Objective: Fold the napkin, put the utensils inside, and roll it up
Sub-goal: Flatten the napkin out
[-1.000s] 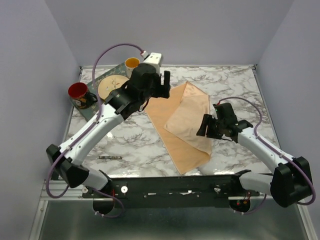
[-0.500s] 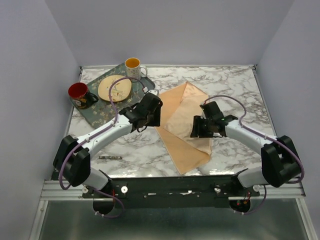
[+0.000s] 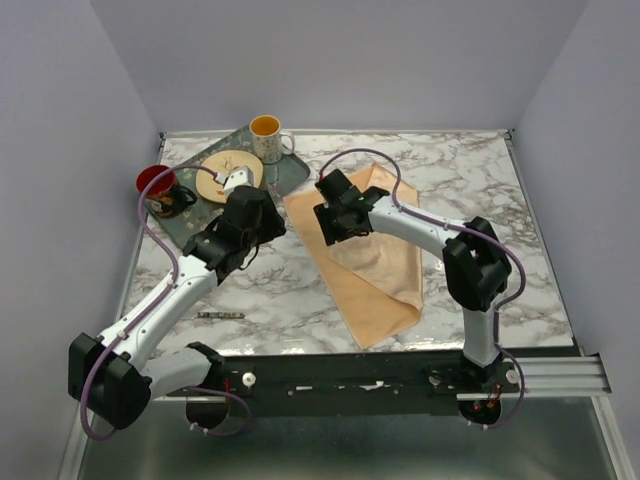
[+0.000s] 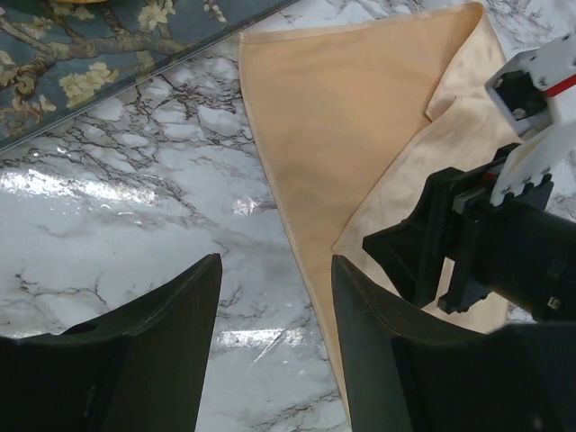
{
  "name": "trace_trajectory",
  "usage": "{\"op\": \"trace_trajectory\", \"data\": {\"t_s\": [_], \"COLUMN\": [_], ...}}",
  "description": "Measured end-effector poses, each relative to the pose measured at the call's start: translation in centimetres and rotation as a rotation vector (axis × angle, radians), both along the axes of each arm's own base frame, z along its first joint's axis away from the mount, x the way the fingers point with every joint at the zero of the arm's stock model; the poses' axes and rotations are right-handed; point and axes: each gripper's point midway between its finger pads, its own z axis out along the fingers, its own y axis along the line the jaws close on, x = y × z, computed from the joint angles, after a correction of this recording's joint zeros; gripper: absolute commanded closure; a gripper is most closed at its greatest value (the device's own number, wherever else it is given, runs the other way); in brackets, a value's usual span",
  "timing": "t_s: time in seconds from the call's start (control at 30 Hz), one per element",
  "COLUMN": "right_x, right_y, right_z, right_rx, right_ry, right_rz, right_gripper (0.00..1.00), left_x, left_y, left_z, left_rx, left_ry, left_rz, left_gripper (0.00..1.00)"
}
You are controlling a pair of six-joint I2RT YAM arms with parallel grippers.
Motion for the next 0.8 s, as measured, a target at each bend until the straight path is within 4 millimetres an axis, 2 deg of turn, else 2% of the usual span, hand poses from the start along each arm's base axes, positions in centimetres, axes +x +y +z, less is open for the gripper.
{"op": "trace_trajectory", "data": {"t_s": [0.1,0.2,0.3,0.73,0.8], "right_x": [-0.8,-1.3,-1.0,-2.1,-2.1], "right_y": [1.3,2.2,2.8,1.4,1.4], "right_z": [-1.0,-1.6,-2.0,-4.8,-5.1], "right_rx": [-0.037,-0.057,-0.063,-0.120,-0.121], "right_ry": [0.025,0.045,0.052,0.108,0.112], "right_rz": [0.036,0.054,0.053,0.025,0.025], "right_gripper": [0.54,0.54,0.53,0.58,0.62], "left_x": [0.0,-0.1,-0.4,-0.3,-0.3], "left_y": [0.5,0.8,0.8,-0.3,-0.5], "left_z": [-0.2,-1.1,-1.7,-1.7,-1.7], "left_rx": [0.000,0.007,0.007,-0.030,-0.036], "left_ry": [0.001,0.018,0.034,0.038,0.039], "left_rz": [0.012,0.018,0.013,-0.033,-0.040], "left_gripper": [0.38,0.38,0.38,0.37,0.37]}}
